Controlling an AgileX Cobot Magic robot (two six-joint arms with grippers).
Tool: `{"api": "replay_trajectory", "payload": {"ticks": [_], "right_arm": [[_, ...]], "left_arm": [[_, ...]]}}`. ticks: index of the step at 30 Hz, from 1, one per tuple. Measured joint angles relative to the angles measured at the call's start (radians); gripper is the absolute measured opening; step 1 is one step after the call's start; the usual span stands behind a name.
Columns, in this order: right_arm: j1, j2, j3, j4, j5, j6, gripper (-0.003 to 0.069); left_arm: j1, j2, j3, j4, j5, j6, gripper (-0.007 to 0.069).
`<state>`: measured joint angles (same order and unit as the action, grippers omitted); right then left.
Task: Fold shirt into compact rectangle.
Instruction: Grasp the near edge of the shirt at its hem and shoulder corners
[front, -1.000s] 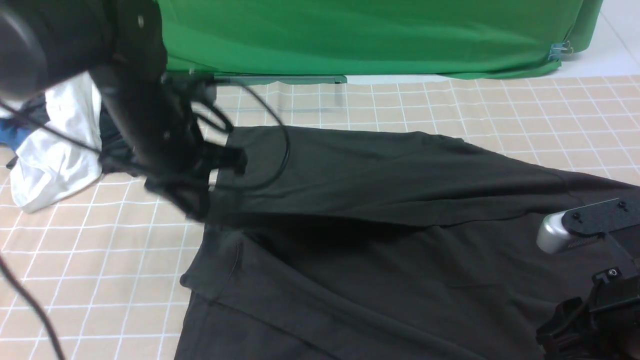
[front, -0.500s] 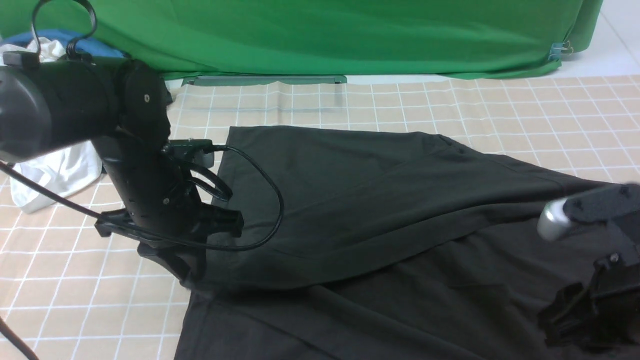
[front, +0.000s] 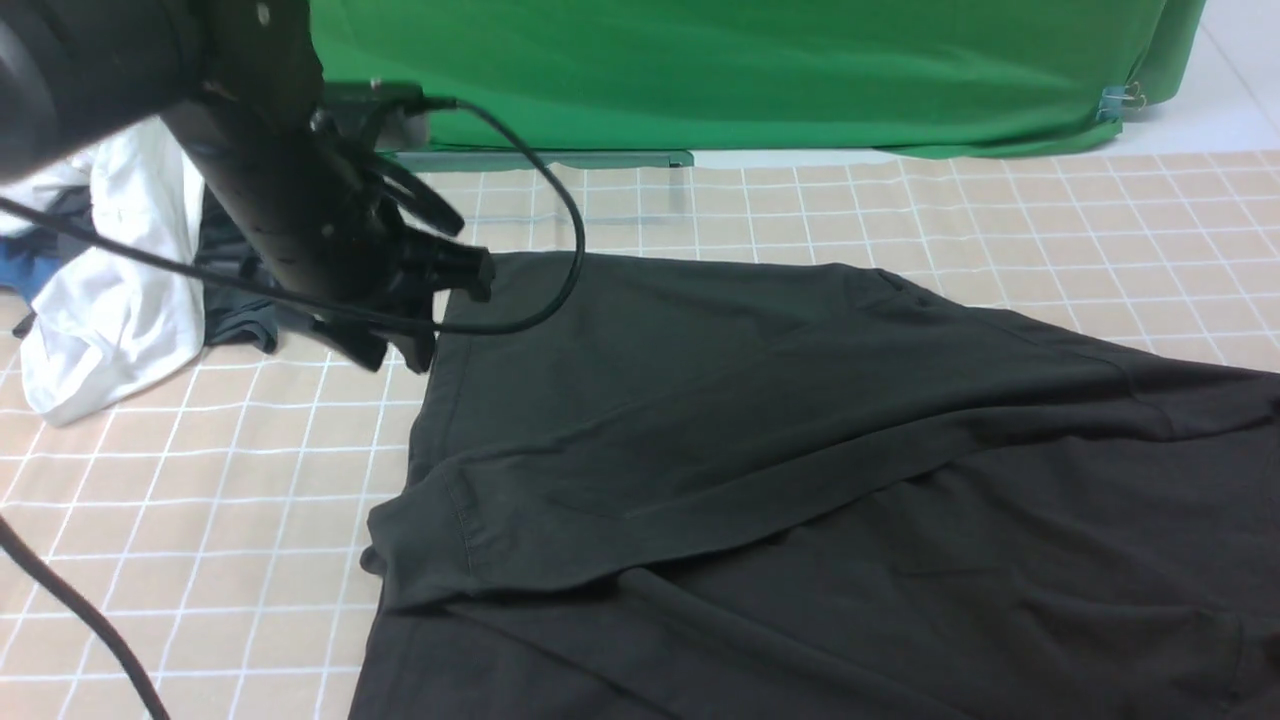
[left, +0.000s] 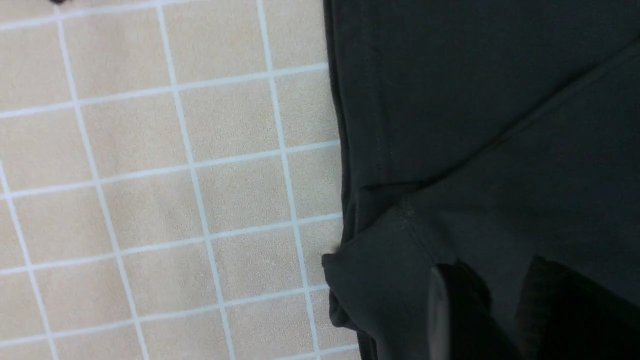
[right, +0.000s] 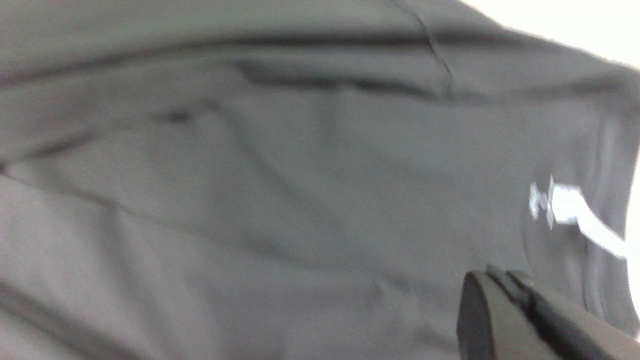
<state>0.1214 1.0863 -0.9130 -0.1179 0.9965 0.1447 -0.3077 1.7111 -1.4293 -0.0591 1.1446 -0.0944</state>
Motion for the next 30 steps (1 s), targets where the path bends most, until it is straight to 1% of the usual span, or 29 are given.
{"api": "replay_trajectory", "payload": {"ticks": [1,2,4,6,7,11,14,16,18,19,21,23,25,29,30], "right_arm": [[-0.037,0.009,0.0,0.04,0.04,-0.043,0.0038],[-0.058,0.019,0.0,0.063,0.065,-0.067,0.0038],[-0.094,0.032,0.0,0.102,0.105,-0.11,0.0038],[-0.104,0.036,0.0,0.118,0.11,-0.124,0.0038],[-0.104,0.036,0.0,0.118,0.11,-0.126,0.0038],[-0.106,0.036,0.0,0.17,0.086,-0.155,0.0038],[-0.106,0.036,0.0,0.211,0.063,-0.179,0.0038],[-0.106,0.036,0.0,0.235,0.049,-0.202,0.0038],[-0.106,0.036,0.0,0.248,0.04,-0.219,0.0038],[-0.106,0.036,0.0,0.25,0.036,-0.224,0.0038],[-0.106,0.036,0.0,0.251,0.027,-0.227,0.0038],[-0.106,0.036,0.0,0.253,0.026,-0.228,0.004],[-0.106,0.036,0.0,0.254,0.025,-0.228,0.0042],[-0.106,0.036,0.0,0.255,0.023,-0.235,0.0043],[-0.106,0.036,0.0,0.255,0.023,-0.235,0.0043]], "left_arm": [[0.0,-0.007,0.004,-0.007,0.007,0.007,0.0077],[0.0,-0.019,0.017,-0.02,0.012,0.015,0.0048],[0.0,-0.054,0.073,-0.061,0.027,0.022,0.002],[-0.016,-0.114,0.179,-0.093,0.033,0.022,0.0015],[-0.019,-0.12,0.19,-0.093,0.033,0.022,0.0015],[-0.1,-0.251,0.458,-0.112,0.02,-0.031,0.0019],[-0.157,-0.305,0.595,-0.117,-0.011,-0.049,0.0026],[-0.185,-0.328,0.671,-0.117,-0.035,-0.068,0.0063],[-0.202,-0.339,0.727,-0.116,-0.051,-0.095,0.0132],[-0.203,-0.34,0.739,-0.113,-0.055,-0.102,0.0155],[-0.206,-0.34,0.773,-0.108,-0.077,-0.128,0.0255],[-0.206,-0.341,0.795,-0.107,-0.102,-0.139,0.0323],[-0.206,-0.341,0.829,-0.113,-0.141,-0.144,0.0429],[-0.207,-0.328,0.874,-0.128,-0.187,-0.148,0.0526],[-0.207,-0.319,0.883,-0.13,-0.196,-0.148,0.0531]]}}
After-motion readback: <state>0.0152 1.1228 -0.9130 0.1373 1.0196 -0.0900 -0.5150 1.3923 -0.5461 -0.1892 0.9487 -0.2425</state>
